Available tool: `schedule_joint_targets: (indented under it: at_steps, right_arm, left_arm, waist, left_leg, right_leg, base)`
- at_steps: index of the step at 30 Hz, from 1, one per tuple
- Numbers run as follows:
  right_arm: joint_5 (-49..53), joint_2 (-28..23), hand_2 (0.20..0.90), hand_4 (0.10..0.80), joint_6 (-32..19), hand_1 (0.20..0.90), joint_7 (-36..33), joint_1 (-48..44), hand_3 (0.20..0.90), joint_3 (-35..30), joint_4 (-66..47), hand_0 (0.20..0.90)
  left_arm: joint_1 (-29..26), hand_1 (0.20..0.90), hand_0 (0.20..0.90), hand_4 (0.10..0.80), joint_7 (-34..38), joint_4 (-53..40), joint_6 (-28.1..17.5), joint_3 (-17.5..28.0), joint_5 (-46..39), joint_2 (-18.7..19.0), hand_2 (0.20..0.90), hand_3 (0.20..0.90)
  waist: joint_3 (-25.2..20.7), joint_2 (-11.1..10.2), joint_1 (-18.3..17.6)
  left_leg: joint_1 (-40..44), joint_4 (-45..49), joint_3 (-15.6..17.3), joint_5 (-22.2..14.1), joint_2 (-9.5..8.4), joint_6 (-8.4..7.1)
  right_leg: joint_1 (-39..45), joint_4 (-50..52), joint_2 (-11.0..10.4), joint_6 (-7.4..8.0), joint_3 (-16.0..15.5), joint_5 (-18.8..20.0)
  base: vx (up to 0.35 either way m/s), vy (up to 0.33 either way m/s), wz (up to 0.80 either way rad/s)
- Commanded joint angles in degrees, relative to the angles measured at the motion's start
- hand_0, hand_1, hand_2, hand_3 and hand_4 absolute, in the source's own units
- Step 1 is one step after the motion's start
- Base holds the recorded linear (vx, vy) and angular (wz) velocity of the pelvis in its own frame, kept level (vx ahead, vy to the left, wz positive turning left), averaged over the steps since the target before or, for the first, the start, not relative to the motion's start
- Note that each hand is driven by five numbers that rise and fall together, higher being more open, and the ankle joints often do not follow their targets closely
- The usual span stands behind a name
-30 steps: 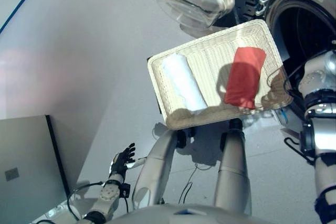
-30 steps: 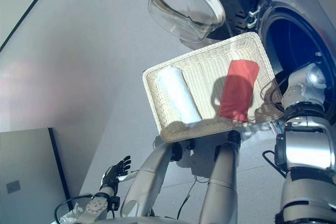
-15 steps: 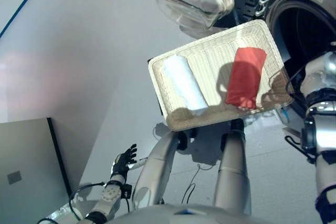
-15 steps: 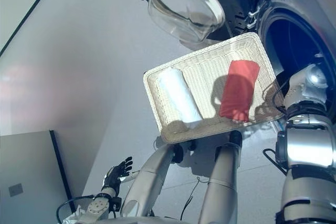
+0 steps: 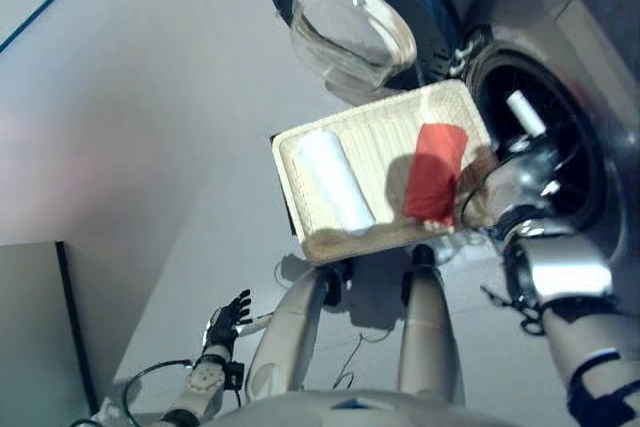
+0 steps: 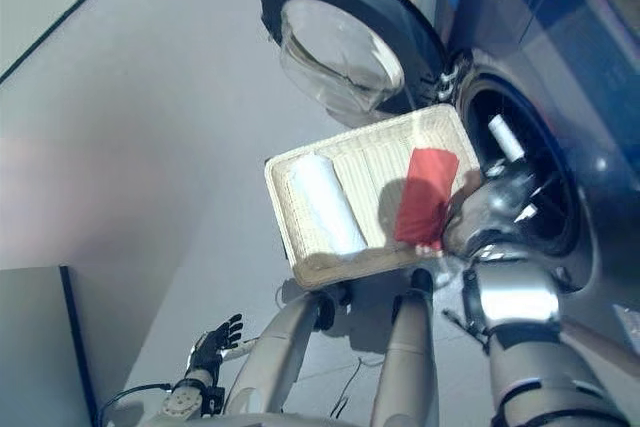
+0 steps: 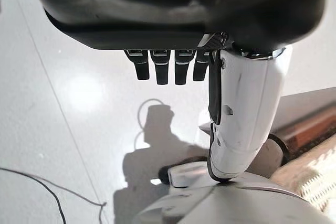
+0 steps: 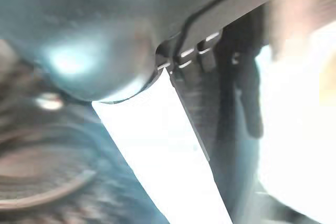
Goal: Pick up the clothes and place them into the washing machine
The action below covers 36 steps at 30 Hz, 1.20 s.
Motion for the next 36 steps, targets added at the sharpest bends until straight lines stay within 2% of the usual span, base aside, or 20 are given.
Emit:
schedule_joint_targets:
  at_steps: [1,2,9,13,16,17,18,23,32,36]
  right_arm:
    - [-1.35,-4.41,0.900,0.800,-1.32,0.900,0.84,-1.53,0.900,1.67,-0.76,0.900]
    - [-1.55,-2.77,0.900,0.800,-1.06,0.900,0.85,-0.43,0.900,2.10,-0.42,0.900]
    - [-11.35,-3.86,0.900,0.800,3.78,0.900,-0.31,-0.39,0.900,5.85,5.49,0.900]
    - [-14.01,-4.82,0.900,0.800,5.21,0.900,-1.02,-0.86,0.900,6.94,8.16,0.900]
    - [-15.34,-4.24,0.900,0.800,5.88,0.900,-1.31,-0.42,0.900,7.70,9.04,0.900]
    - [-15.79,-4.00,0.900,0.800,6.44,0.900,-0.61,-0.23,0.900,8.13,9.58,0.900]
    - [-16.04,-3.83,0.900,0.800,6.78,0.900,-0.41,-0.15,0.900,8.44,10.02,0.900]
    - [-17.37,-2.01,0.900,0.800,7.14,0.900,-1.73,0.16,0.900,9.14,10.75,0.900]
    - [-16.48,-0.32,0.900,0.800,7.17,0.900,-2.36,-0.76,0.900,9.70,10.90,0.900]
    - [-16.54,-0.53,0.900,0.800,7.44,0.900,-3.82,-2.55,0.900,10.20,10.91,0.900]
  left_arm:
    - [-1.36,0.900,0.900,0.800,0.84,3.44,-0.35,2.07,1.13,0.02,0.900,0.900]
    - [-1.82,0.900,0.900,0.800,1.29,3.40,-0.44,2.57,1.49,0.41,0.900,0.900]
    - [-1.31,0.900,0.900,0.800,1.73,2.29,0.06,4.04,4.17,2.16,0.900,0.900]
    - [-1.26,0.900,0.900,0.800,1.97,1.67,0.47,4.22,5.44,3.00,0.900,0.900]
    - [-0.97,0.900,0.900,0.800,2.24,1.13,0.42,4.43,5.63,3.14,0.900,0.900]
    - [-0.97,0.900,0.900,0.800,2.19,0.89,0.58,4.59,5.80,3.24,0.900,0.900]
    - [-1.05,0.900,0.900,0.800,2.14,0.73,0.69,4.89,5.97,3.36,0.900,0.900]
    - [-1.24,0.900,0.900,0.800,2.48,-0.19,0.77,5.36,6.12,3.87,0.900,0.900]
    - [-1.54,0.900,0.900,0.800,3.41,-1.75,0.23,4.73,5.89,4.17,0.900,0.900]
    - [-1.41,0.900,0.900,0.800,3.99,-4.37,-0.24,3.85,5.31,4.48,0.900,0.900]
  waist:
    - [-0.73,-0.09,2.11]
    - [-0.13,-0.58,2.40]
    - [1.12,-2.27,3.75]
    - [1.95,-2.99,4.35]
    - [2.48,-3.43,4.65]
    - [2.34,-3.72,4.83]
    - [2.57,-3.91,4.93]
    - [3.47,-4.33,5.44]
    - [4.82,-3.76,6.68]
    - [6.12,-2.38,7.72]
  left_leg:
    - [0.53,0.59,-0.49,-4.76,-2.11,-0.93]
    - [0.52,-0.76,-0.30,-2.21,-2.00,-0.86]
    - [1.69,-1.87,-2.47,-0.57,-2.74,-1.23]
    - [1.32,-1.45,-3.02,-0.53,-2.94,-1.09]
    - [1.01,-1.30,-3.16,-0.41,-2.97,-1.03]
    - [1.47,-0.96,-3.94,-2.33,-3.18,-1.27]
    - [1.37,-0.71,-4.00,-2.53,-3.16,-1.24]
    - [0.31,-0.35,-4.62,-2.18,-3.29,-1.28]
    - [-1.57,-0.46,-5.69,-1.39,-4.02,-1.43]
    - [-3.35,0.08,-6.20,-1.09,-4.87,-1.36]
  right_leg:
    - [4.18,-11.22,1.69,-3.21,-3.32,8.05]
    - [4.59,-12.71,1.23,-3.51,-4.70,10.26]
    - [7.25,-14.48,0.25,-3.40,-7.14,10.88]
    - [7.38,-14.55,0.01,-3.41,-7.79,11.05]
    - [7.30,-14.63,-0.14,-3.35,-8.02,11.17]
    - [7.79,-14.28,-0.09,-2.88,-7.50,9.51]
    - [7.77,-14.19,-0.18,-2.90,-7.67,9.37]
    - [7.23,-14.09,-0.46,-2.87,-8.19,9.51]
    - [5.94,-13.65,-1.30,-2.95,-9.35,9.17]
    - [4.30,-12.03,-2.24,-3.01,-9.77,8.56]
  base:
    - [0.007,-0.047,0.15]
    - [0.006,-0.038,0.10]
    - [-0.020,-0.040,0.26]
    - [-0.017,-0.004,0.14]
    - [0.023,0.006,0.05]
    - [0.095,-0.009,0.04]
    - [0.095,-0.014,0.03]
    - [-0.004,-0.001,0.06]
    - [0.006,0.007,0.06]
    - [0.001,0.023,0.13]
